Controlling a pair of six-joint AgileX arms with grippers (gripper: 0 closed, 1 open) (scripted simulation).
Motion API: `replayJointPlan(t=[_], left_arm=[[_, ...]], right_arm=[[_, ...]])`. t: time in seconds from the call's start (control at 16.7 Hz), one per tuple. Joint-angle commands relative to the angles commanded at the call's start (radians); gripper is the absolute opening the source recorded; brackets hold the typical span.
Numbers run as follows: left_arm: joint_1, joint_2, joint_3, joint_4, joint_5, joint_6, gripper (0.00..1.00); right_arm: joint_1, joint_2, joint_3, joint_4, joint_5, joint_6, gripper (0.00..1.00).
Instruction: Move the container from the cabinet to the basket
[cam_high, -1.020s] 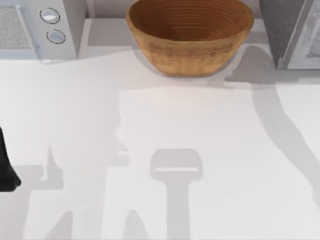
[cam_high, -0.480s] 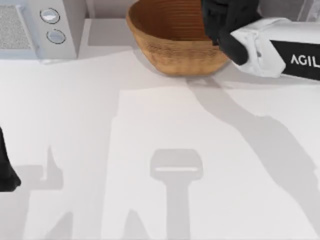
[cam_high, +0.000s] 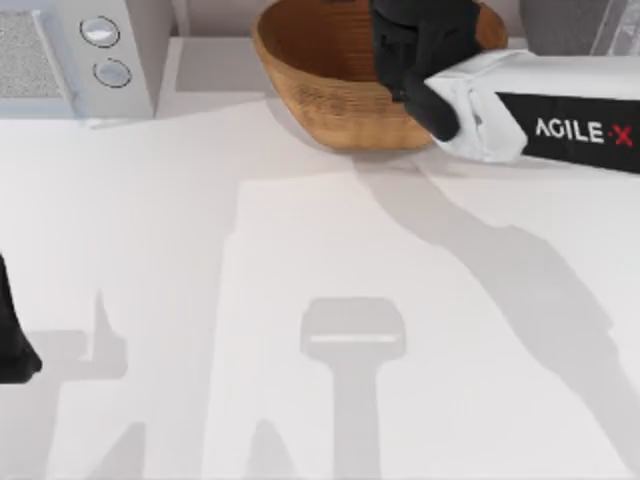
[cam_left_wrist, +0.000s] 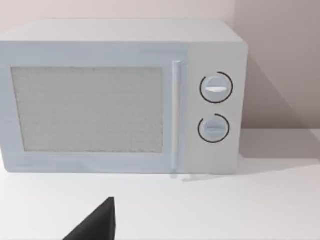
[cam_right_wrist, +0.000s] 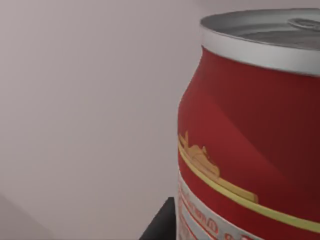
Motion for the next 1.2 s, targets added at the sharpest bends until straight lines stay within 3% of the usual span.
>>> replayJointPlan(t=[0.66,1.2], left_arm=[[0.0,0.0,0.0,0.0,0.0,0.0,1.0],[0.0,0.0,0.0,0.0,0.0,0.0,1.0]], right_arm=[[-0.021,0.083,0.111,-0.012,-0.021,-0.003,0.0],[-0.021,0.083,0.111,-0.012,-0.021,-0.003,0.68]])
